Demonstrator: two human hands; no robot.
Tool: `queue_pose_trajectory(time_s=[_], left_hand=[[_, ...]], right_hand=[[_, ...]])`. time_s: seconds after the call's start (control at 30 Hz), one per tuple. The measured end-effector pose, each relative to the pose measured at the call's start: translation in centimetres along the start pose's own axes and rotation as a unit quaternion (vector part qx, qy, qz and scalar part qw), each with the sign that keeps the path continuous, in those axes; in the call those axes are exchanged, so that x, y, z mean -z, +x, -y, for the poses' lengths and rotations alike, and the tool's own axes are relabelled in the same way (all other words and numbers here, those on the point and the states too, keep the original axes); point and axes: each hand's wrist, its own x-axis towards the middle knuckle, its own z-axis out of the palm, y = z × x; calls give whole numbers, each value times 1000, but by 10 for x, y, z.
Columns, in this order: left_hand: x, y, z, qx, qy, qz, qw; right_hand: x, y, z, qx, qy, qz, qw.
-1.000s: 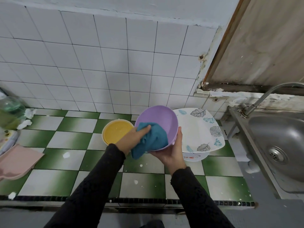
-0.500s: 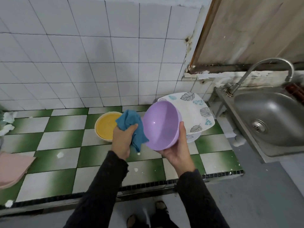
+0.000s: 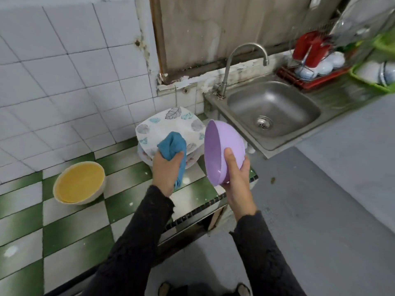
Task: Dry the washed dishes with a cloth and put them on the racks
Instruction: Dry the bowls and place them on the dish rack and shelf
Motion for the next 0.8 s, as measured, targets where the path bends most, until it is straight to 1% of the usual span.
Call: queue_pose_trajectory(time_s=[0.1, 0.17, 0.3, 0.4, 0.43, 0.47, 0.63, 0.8], left_hand=[[-53, -14, 8, 0, 17, 21, 1000], [-96, -29, 12, 9, 9, 38, 999], [-197, -65, 24, 7, 1, 103, 995], [-258, -84, 29, 10, 3, 144, 990], [-290, -93, 33, 10, 6, 166, 986], [-300, -94, 33, 10, 8, 171, 985], [-398, -119, 42, -1, 39, 241, 970], [-474, -126, 46, -14, 49, 282, 958]], right_hand=[[51, 4, 21, 19, -24, -37, 999], [95, 8, 37, 38, -30, -59, 997], [197, 12, 75, 72, -26, -124, 989], [256, 13, 102, 100, -35, -158, 982], [284, 13, 118, 110, -33, -173, 978], [292, 14, 125, 115, -40, -182, 976], [370, 17, 173, 157, -44, -238, 957], [419, 35, 209, 193, -55, -279, 939]])
